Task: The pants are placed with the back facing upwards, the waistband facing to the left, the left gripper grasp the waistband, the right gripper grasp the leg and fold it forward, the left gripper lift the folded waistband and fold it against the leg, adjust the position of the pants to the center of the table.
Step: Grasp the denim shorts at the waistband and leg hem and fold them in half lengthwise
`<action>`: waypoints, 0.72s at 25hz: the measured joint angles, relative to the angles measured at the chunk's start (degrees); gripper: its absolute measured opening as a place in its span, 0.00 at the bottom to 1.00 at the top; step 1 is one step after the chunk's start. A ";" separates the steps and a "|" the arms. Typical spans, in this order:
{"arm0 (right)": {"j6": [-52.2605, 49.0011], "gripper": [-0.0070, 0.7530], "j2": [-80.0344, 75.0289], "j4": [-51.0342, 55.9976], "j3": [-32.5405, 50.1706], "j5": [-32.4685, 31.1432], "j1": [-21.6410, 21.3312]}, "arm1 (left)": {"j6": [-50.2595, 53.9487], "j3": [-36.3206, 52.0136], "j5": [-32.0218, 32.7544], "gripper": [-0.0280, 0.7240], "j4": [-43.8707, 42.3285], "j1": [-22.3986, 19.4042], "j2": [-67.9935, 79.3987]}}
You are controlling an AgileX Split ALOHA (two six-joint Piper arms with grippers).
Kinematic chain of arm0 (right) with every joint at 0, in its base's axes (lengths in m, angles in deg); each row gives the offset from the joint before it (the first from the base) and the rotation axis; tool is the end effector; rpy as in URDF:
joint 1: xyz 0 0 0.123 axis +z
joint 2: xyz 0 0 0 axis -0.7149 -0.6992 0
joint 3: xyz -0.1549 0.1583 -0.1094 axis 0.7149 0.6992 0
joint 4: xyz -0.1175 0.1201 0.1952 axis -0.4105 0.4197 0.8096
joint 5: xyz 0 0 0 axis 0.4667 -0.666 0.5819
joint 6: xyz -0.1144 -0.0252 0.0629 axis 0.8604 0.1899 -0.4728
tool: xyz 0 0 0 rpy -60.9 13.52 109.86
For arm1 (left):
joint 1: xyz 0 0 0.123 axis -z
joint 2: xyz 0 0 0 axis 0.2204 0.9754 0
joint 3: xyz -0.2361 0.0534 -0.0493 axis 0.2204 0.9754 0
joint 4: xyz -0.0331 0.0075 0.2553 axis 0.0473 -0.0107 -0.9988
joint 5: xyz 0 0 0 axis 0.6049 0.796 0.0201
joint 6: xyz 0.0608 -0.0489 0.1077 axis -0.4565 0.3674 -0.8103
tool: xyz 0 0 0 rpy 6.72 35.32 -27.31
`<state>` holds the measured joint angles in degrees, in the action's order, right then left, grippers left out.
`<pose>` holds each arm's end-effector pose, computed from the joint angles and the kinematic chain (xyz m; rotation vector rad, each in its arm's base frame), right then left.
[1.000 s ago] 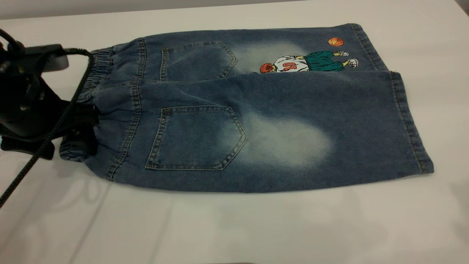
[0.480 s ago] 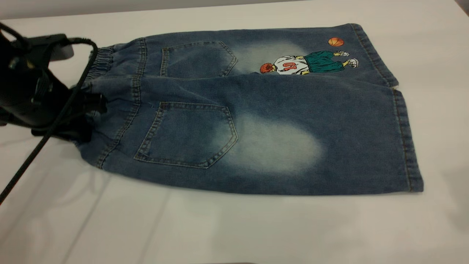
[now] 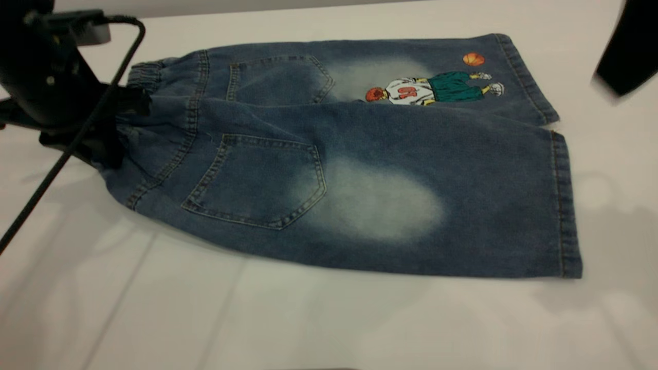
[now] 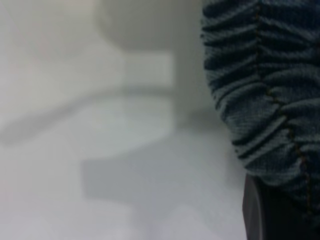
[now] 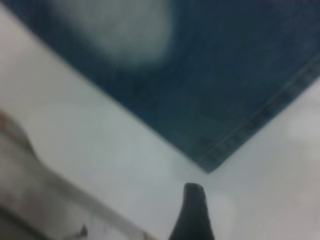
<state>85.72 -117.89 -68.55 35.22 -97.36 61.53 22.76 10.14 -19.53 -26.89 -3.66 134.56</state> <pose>0.2623 0.0994 0.1456 -0.7336 2.7731 0.2706 0.3495 -0.0539 0.0157 -0.1022 2.8068 -0.0732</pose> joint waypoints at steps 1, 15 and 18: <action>-0.40 0.67 -2.04 -0.55 -0.07 0.23 1.31 | -0.10 -1.00 1.50 0.16 0.00 0.00 0.07; -5.61 0.67 -21.13 -3.57 -0.25 7.28 4.68 | -1.57 -6.23 6.95 0.16 0.00 0.06 0.13; -5.62 0.67 -23.63 -3.62 0.48 8.60 4.68 | -1.57 -6.23 7.02 0.16 0.00 0.06 0.13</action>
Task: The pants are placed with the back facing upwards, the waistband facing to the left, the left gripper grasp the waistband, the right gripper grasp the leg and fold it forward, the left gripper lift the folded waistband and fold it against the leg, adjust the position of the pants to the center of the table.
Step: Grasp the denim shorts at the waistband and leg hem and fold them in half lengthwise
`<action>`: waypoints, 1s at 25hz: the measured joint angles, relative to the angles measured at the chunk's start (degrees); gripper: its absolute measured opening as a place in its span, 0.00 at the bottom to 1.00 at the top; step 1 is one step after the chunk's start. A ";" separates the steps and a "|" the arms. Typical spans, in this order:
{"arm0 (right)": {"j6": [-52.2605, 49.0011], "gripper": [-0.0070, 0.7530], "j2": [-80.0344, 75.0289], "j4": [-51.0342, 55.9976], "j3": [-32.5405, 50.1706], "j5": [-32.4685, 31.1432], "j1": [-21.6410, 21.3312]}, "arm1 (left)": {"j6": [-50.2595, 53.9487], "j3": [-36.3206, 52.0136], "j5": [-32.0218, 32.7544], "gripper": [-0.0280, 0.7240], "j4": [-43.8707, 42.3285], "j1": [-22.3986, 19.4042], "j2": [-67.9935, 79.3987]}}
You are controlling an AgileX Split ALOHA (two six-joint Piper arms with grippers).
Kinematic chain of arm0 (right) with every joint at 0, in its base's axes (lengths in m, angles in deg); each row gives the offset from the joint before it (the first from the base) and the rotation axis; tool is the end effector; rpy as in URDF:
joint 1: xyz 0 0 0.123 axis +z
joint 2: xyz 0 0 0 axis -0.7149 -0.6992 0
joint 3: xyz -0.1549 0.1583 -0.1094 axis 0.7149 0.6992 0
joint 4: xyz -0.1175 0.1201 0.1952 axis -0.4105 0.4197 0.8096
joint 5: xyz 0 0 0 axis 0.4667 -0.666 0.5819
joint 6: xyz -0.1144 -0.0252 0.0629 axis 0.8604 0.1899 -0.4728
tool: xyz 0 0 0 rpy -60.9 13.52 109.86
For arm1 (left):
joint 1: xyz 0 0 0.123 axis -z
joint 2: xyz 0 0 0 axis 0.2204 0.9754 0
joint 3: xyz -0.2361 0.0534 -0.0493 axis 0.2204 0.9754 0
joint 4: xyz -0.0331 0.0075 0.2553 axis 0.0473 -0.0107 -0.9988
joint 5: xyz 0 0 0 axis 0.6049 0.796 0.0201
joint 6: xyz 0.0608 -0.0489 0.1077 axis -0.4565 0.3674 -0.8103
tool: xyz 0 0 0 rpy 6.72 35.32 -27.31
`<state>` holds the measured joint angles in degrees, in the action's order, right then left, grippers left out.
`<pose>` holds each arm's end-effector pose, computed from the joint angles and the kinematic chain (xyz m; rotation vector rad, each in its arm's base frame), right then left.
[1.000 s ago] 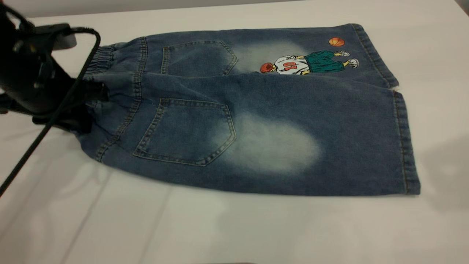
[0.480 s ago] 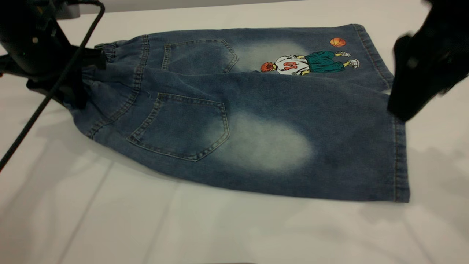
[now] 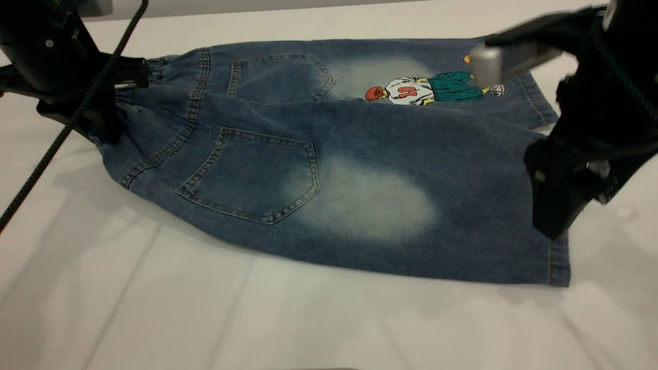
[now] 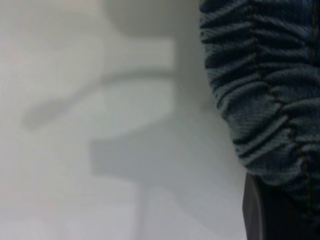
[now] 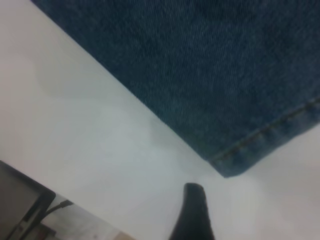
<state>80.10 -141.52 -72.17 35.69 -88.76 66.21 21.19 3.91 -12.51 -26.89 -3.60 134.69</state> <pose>0.2580 0.1129 0.0276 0.7712 -3.0172 -0.1748 0.3669 -0.0565 0.0344 -0.0662 2.8225 -0.0571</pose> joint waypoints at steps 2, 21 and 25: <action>-0.05 0.67 -1.57 0.00 0.56 0.40 0.00 | 0.00 0.00 0.00 0.16 0.00 0.00 0.00; 0.00 0.67 -8.38 1.73 3.90 12.55 5.12 | 0.00 0.00 0.58 0.16 0.10 0.00 0.00; 0.00 0.67 -9.71 0.74 3.90 14.34 5.12 | 0.00 0.00 0.60 0.16 0.10 0.00 0.00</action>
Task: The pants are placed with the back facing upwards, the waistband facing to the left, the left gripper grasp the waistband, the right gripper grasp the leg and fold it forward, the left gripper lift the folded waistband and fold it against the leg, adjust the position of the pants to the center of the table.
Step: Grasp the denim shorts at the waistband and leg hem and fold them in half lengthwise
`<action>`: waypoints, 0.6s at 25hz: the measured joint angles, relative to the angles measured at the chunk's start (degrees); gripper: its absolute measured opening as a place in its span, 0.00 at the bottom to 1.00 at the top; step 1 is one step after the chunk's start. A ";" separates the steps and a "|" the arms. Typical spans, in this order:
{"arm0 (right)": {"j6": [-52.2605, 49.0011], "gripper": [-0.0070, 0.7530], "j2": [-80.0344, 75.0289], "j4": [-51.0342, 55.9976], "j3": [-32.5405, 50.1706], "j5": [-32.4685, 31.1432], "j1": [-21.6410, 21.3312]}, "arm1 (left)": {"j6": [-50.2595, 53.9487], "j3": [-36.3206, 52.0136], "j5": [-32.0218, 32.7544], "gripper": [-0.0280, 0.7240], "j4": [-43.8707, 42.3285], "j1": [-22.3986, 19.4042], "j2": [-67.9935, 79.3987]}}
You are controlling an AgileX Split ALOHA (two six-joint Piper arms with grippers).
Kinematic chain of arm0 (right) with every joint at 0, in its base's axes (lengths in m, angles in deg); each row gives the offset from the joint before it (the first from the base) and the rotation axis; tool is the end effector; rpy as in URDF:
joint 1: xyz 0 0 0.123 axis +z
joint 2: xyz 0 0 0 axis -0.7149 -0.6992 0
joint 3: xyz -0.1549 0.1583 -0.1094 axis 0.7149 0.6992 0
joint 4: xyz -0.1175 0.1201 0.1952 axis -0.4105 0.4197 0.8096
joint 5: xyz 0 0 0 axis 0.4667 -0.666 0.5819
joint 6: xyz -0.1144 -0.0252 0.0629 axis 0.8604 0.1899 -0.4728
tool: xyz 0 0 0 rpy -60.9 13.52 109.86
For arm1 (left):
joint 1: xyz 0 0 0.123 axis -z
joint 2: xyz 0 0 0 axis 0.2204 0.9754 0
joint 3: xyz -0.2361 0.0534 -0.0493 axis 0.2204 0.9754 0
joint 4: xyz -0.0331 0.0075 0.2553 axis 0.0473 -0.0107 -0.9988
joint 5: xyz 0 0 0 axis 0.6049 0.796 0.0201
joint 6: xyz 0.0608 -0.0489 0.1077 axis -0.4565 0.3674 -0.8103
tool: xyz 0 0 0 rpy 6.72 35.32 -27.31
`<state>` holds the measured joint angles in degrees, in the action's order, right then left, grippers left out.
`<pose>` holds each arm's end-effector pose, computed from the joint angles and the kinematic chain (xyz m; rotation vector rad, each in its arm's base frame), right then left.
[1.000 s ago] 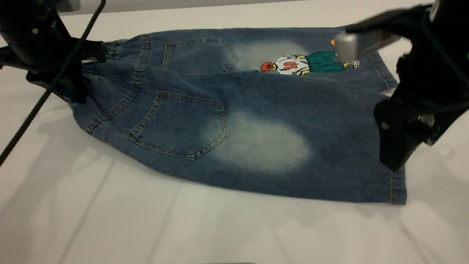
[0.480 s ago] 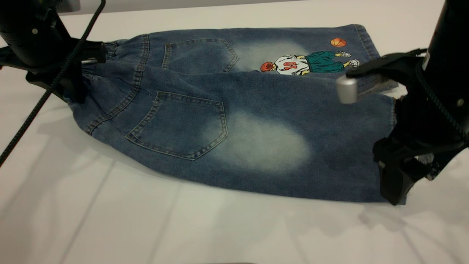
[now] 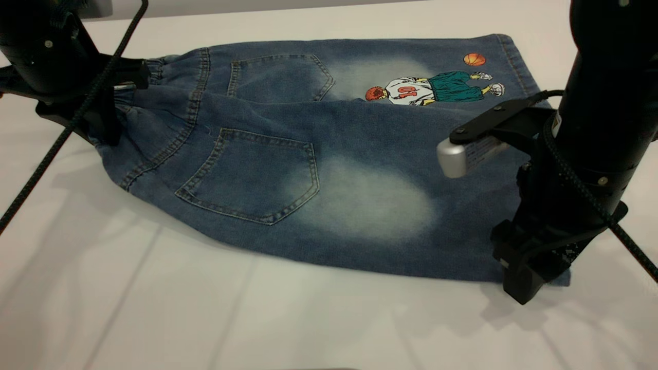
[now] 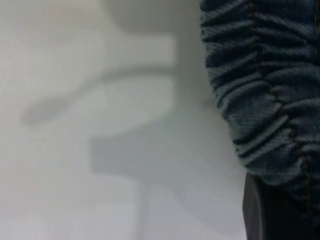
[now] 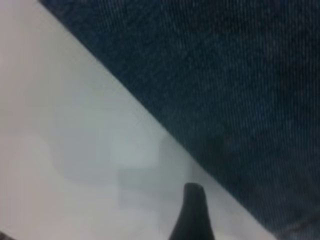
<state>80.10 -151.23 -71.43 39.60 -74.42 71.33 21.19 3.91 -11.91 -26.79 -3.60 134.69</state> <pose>0.2386 0.1268 -0.0303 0.8565 -3.0070 -0.1266 0.3655 -0.0563 0.0340 -0.0687 2.8329 -0.0555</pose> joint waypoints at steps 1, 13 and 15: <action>0.00 0.67 -0.13 -0.06 0.00 0.08 0.00 | 0.00 0.00 0.04 0.16 0.00 0.00 0.00; -1.35 0.18 -1.00 -2.69 -0.05 1.90 -0.06 | 0.00 0.00 0.11 0.16 0.06 0.00 0.00; -1.52 0.08 -1.02 -2.64 -0.16 2.15 -0.06 | 0.00 -0.33 0.98 0.16 0.06 0.00 0.00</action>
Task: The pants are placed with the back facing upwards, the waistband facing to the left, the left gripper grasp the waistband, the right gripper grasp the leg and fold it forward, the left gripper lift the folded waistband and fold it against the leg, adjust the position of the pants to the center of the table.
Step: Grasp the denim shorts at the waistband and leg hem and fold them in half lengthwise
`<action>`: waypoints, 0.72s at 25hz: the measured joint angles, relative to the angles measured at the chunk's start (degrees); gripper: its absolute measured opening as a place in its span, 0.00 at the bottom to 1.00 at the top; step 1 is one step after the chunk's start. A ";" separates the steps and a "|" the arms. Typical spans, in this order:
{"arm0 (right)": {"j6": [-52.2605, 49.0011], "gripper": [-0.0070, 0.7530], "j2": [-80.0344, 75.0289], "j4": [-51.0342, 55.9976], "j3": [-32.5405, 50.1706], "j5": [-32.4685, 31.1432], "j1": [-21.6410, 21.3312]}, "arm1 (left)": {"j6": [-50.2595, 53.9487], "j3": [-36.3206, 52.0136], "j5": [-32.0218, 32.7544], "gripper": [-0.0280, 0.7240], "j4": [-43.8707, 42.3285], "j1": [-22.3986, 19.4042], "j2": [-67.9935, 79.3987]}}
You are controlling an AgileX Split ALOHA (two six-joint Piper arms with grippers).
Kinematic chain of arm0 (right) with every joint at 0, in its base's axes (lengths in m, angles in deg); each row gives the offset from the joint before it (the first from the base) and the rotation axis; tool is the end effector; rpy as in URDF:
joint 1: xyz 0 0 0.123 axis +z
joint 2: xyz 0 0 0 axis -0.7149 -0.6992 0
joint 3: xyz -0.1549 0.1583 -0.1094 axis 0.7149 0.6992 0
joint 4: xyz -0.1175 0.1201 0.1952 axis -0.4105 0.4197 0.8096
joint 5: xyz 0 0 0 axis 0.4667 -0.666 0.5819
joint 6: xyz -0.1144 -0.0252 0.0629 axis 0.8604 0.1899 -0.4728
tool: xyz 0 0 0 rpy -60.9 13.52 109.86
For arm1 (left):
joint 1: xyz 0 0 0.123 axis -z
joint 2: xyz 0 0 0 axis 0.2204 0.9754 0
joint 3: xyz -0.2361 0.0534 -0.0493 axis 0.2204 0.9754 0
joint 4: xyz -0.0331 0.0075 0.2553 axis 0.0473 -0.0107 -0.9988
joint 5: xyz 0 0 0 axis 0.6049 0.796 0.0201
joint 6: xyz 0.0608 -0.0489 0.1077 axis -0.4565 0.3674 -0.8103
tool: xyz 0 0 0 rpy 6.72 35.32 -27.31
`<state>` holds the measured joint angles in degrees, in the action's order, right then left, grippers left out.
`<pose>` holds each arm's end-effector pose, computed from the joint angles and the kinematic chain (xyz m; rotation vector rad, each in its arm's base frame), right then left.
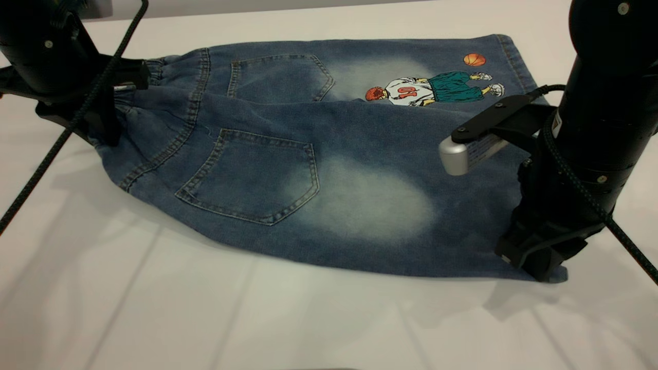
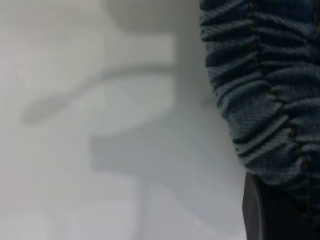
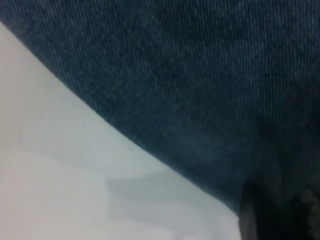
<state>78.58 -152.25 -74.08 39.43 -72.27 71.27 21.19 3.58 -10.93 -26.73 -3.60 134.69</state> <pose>0.2427 0.1248 -0.0349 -0.8763 3.0036 0.0937 0.3651 -0.0562 0.0347 -0.0706 2.8441 -0.0529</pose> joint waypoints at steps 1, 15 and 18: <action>0.00 0.07 0.00 0.00 0.00 0.00 0.00 | 0.00 -0.34 0.75 0.16 0.00 0.00 0.00; -0.06 0.05 11.06 -0.57 -8.36 -8.07 -0.72 | -2.74 -14.17 18.39 0.16 0.22 0.00 0.13; -0.06 0.05 11.27 -0.75 -11.77 -8.72 -3.11 | -2.55 -17.62 19.13 0.16 0.22 0.00 0.13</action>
<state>78.51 -140.98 -74.83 27.67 -80.99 68.16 18.63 -14.04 8.21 -26.51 -3.60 134.83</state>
